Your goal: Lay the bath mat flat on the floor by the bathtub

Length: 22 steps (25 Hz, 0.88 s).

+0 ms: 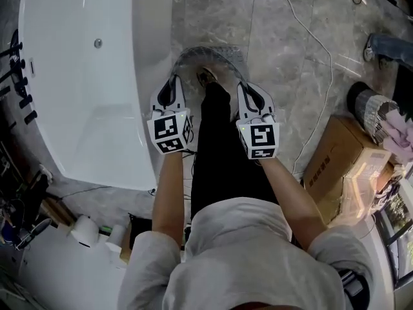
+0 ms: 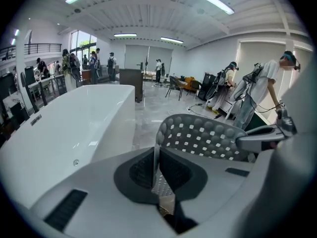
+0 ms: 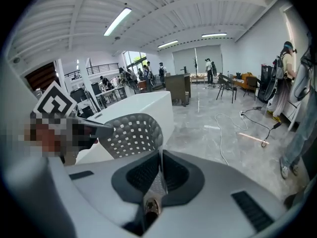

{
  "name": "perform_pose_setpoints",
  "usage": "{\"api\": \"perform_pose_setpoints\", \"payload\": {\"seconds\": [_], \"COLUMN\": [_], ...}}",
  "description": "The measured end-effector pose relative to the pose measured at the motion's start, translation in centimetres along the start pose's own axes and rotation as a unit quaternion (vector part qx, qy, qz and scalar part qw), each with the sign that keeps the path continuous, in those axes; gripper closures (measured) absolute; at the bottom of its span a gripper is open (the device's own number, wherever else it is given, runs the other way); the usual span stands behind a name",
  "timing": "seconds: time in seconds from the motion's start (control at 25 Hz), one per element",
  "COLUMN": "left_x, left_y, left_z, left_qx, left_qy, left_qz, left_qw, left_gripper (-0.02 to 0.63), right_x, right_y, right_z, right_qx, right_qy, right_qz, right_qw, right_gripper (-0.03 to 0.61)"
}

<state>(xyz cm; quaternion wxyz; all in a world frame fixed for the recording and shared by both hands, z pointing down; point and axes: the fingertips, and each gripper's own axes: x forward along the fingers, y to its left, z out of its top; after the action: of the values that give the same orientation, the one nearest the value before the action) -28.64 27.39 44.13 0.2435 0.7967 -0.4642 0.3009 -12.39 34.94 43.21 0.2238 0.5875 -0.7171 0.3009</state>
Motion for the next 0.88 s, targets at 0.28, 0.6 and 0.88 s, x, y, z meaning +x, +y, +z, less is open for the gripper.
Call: {"api": "perform_pose_setpoints", "payload": {"seconds": [0.28,0.6,0.88], "left_x": [6.7,18.2,23.6], "left_y": [2.5,4.2,4.2], "left_z": [0.9,4.7,7.5], "left_qx": [0.034,0.082,0.083], "left_qy": [0.024,0.018,0.023], "left_qz": [0.001,-0.031,-0.021], "left_qw": [0.9992,0.9960,0.9960], "left_gripper": [0.594,0.594,0.594], "right_x": [5.4,14.5,19.5], "right_y": [-2.7,-8.8,-12.6], "right_z": [1.2,3.4,6.0], "right_qx": [-0.018,-0.029,-0.034], "right_qy": [0.008,0.002,-0.001], "right_qz": [0.008,-0.015,-0.011], "right_qw": [1.000,0.999,0.999], "right_gripper": [0.557,0.557,0.557]}}
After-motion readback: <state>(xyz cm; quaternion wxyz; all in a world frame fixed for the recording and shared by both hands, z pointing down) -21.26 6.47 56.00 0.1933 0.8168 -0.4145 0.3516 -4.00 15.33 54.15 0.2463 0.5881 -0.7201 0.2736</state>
